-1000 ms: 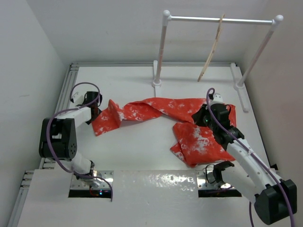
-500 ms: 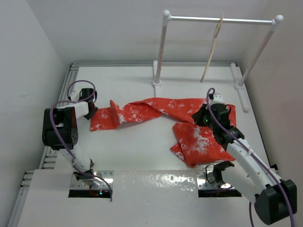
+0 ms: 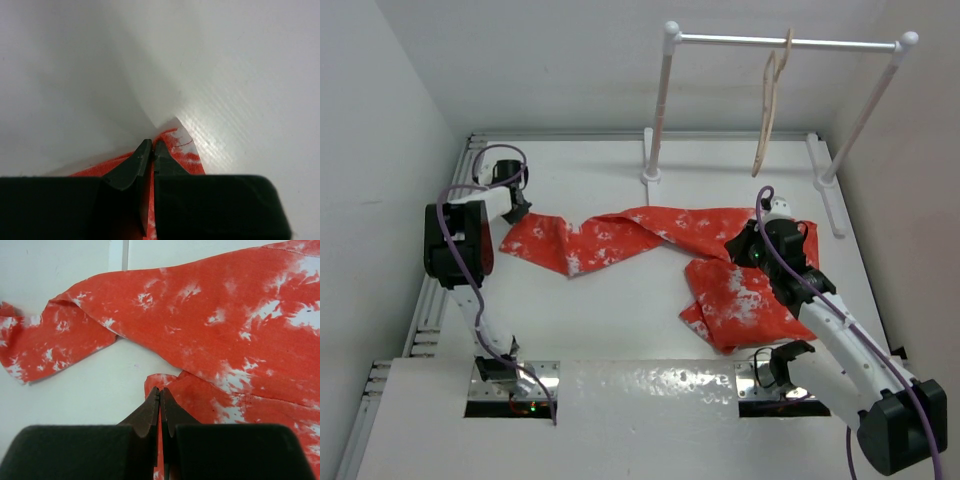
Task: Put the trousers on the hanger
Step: Flatten out the trousers at the center of the board.
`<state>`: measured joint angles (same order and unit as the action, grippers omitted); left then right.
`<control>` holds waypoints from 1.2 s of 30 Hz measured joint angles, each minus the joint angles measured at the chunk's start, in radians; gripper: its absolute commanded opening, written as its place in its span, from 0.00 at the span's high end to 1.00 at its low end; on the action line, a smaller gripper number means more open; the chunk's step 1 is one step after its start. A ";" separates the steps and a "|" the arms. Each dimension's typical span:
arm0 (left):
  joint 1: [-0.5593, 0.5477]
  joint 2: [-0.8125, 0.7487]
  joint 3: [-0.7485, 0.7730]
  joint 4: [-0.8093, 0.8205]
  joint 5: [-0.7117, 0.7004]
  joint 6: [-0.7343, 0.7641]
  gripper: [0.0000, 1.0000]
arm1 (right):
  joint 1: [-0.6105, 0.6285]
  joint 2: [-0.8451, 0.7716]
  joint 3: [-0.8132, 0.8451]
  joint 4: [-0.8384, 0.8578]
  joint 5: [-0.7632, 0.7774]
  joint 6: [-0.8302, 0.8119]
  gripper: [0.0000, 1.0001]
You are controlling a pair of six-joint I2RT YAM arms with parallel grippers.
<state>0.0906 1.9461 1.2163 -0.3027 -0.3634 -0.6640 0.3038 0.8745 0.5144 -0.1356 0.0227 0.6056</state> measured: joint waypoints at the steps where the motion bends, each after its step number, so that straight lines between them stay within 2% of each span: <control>1: 0.001 0.019 0.032 -0.015 -0.006 0.012 1.00 | 0.000 0.000 0.000 0.000 0.000 0.000 1.00; 4: 0.033 0.040 0.093 -0.054 -0.007 0.043 1.00 | 0.000 0.002 0.000 0.000 0.000 0.000 1.00; 11: 0.211 0.040 0.199 -0.093 -0.021 0.103 1.00 | 0.001 0.004 0.000 0.000 0.000 0.000 1.00; 16: 0.224 0.040 0.265 -0.106 -0.029 0.126 1.00 | 0.001 0.018 0.000 0.000 0.003 0.000 1.00; 17: 0.224 0.040 0.271 -0.107 -0.028 0.126 0.94 | 0.001 0.019 0.000 0.000 0.005 0.000 1.00; 18: 0.222 0.040 0.275 -0.108 -0.028 0.129 0.83 | 0.001 0.021 0.000 0.000 0.008 0.000 1.00; 19: 0.218 0.040 0.277 -0.108 -0.024 0.133 0.58 | 0.001 0.023 0.000 0.000 0.013 0.000 0.96; 20: 0.216 0.039 0.279 -0.109 -0.018 0.137 0.49 | 0.001 0.024 0.000 0.000 0.017 0.000 0.92; 22: 0.206 0.024 0.274 -0.102 0.017 0.132 0.45 | 0.001 0.032 0.000 0.000 0.023 -0.002 0.81; 24: 0.192 -0.021 0.248 -0.086 0.054 0.123 0.57 | 0.001 0.046 0.000 0.000 0.029 -0.003 0.74; 25: 0.173 -0.060 0.224 -0.077 0.062 0.120 0.63 | 0.001 0.053 0.000 0.000 0.032 -0.006 0.74; 26: 0.143 -0.100 0.206 -0.076 0.067 0.120 0.66 | 0.001 0.058 0.000 -0.001 0.035 -0.007 0.80; 27: 0.094 -0.145 0.190 -0.070 0.072 0.120 0.81 | 0.001 0.059 0.000 -0.003 0.038 -0.008 0.89; 28: 0.029 -0.192 0.168 -0.049 0.072 0.112 0.86 | 0.001 0.058 0.000 -0.006 0.047 -0.013 1.00; 30: -0.131 -0.285 0.103 0.013 0.089 0.100 1.00 | 0.001 0.053 0.000 -0.010 0.061 -0.012 1.00; 33: -0.414 -0.409 -0.039 0.099 0.128 0.071 1.00 | 0.001 0.034 0.000 -0.026 0.083 -0.011 1.00; 36: -0.642 -0.483 -0.200 0.151 0.128 0.044 1.00 | 0.001 0.014 0.000 -0.035 0.098 -0.011 1.00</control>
<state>-0.5510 1.4628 1.0168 -0.1520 -0.2352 -0.6197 0.3046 0.8883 0.5144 -0.1711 0.1204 0.5941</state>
